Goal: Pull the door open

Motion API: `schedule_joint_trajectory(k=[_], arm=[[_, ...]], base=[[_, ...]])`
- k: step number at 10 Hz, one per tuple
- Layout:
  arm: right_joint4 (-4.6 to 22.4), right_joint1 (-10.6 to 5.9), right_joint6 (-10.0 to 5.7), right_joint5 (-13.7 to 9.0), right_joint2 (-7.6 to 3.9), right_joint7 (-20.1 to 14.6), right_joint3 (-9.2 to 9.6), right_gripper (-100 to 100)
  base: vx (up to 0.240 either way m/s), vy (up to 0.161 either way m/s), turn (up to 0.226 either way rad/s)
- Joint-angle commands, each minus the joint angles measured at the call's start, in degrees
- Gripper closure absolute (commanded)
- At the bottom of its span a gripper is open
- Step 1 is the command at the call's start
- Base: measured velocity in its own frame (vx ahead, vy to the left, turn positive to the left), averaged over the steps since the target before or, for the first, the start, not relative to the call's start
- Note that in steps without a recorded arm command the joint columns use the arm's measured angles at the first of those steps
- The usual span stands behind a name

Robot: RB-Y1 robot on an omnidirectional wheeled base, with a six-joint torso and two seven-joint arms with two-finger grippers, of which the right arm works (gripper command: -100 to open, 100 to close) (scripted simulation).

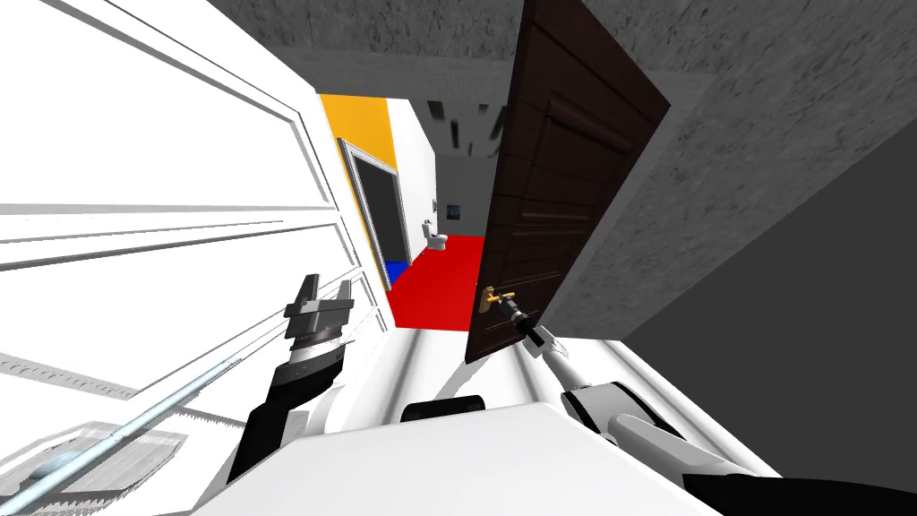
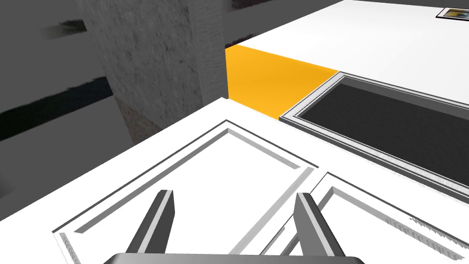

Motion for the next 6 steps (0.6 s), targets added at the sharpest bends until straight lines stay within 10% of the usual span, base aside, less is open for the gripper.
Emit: schedule_joint_trajectory(k=[1,3,6], arm=[[0.6,0.08,-2.03,0.7,-0.98,-1.4,0.51,100],[0.6,0.19,-2.14,0.9,-1.02,-1.6,0.78,100],[0.7,1.57,-6.44,2.5,-2.78,-4.0,1.26,100]], base=[[-0.159,-0.114,0.056],[-0.122,-0.079,0.039],[-0.126,-0.093,0.079]])
